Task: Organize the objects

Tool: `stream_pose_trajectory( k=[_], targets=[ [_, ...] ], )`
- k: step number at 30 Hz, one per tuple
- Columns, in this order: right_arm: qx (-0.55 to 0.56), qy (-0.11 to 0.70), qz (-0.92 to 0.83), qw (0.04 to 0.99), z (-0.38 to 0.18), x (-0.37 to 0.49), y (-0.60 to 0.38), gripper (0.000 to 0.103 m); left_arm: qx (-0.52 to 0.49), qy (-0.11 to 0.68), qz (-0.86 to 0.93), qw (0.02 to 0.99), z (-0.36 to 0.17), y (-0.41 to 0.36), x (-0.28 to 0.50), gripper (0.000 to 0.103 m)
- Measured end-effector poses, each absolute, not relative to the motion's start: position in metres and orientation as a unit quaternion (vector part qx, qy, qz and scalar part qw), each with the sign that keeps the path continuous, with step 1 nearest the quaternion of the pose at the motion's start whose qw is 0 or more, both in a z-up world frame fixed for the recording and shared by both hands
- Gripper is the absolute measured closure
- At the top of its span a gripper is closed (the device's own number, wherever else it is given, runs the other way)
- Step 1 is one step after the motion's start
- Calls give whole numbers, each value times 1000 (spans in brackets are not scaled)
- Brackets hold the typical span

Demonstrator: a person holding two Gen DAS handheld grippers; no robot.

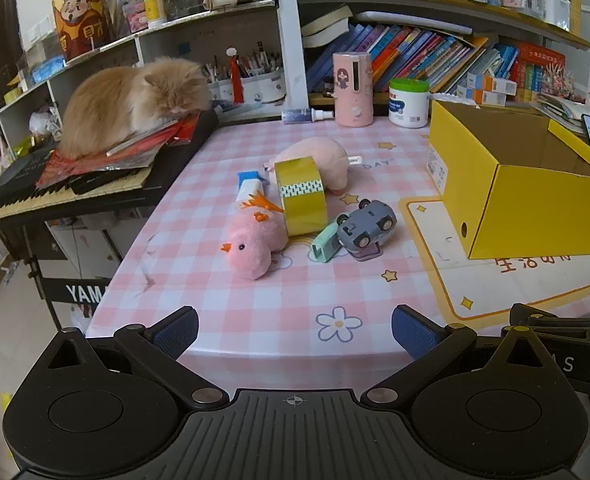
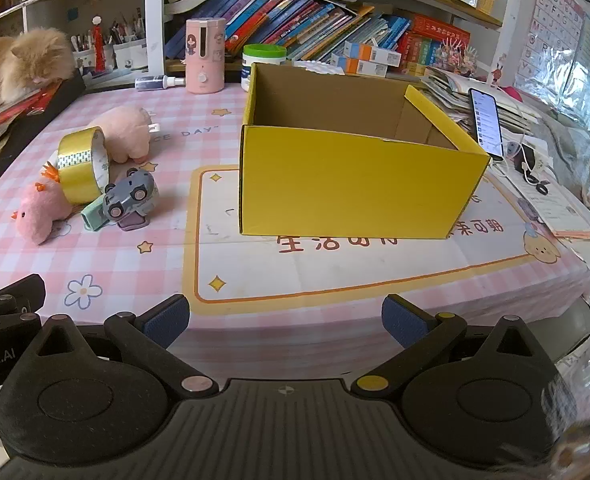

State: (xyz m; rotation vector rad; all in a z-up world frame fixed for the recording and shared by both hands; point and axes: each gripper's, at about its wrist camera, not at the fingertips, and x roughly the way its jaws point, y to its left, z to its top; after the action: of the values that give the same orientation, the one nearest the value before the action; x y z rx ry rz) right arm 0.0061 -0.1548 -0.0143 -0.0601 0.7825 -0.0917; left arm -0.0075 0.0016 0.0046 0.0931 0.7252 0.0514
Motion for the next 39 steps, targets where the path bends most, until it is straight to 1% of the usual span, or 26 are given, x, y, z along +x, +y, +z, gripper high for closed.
stream_pose_trajectory(
  k=[39],
  targets=[
    [-32,381,-40,923,-15,10,-150,0,47,353,20,934,0,5,-5,0]
  ],
)
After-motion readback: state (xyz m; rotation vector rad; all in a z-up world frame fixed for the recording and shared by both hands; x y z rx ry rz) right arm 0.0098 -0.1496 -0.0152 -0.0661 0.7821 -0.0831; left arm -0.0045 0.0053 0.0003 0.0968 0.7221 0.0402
